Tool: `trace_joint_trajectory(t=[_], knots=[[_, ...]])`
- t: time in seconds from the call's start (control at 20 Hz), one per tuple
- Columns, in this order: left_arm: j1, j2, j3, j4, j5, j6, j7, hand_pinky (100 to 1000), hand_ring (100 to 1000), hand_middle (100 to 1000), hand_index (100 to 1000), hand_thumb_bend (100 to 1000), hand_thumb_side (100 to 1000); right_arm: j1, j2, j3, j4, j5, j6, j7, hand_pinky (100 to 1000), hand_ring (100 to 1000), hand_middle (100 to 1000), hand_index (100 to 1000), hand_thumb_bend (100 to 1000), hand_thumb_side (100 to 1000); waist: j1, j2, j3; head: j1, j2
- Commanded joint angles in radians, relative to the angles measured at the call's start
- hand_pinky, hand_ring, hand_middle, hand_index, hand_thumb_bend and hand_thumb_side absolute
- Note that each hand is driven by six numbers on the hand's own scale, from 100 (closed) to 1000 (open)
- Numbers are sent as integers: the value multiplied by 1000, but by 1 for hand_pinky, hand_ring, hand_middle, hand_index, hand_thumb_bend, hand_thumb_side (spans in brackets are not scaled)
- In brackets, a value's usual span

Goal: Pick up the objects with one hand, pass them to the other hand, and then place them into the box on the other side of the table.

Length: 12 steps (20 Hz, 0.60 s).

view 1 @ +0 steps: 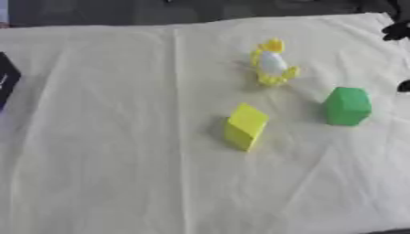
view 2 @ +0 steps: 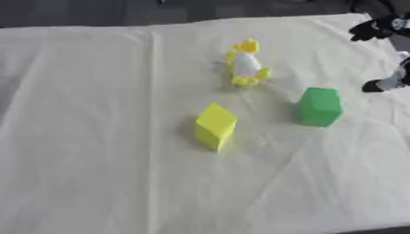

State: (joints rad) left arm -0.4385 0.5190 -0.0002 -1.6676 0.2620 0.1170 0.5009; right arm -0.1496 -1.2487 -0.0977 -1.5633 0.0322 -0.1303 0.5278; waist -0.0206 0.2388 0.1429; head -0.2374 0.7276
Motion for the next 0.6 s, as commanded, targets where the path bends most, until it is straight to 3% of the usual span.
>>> trace_joint_trajectory(t=[0.05,0.6], knots=[[-21,34,0,-25,1,0,-4,741,781,823,854,210,856,-14,-41,0,13,34,-7,16,988,946,870,972,553,143,4,5,4,-14,-19],[-20,32,2,-30,3,2,-2,742,782,823,854,207,859,-25,-22,23,34,105,15,-27,986,939,855,968,563,160,11,16,12,-29,-32]])
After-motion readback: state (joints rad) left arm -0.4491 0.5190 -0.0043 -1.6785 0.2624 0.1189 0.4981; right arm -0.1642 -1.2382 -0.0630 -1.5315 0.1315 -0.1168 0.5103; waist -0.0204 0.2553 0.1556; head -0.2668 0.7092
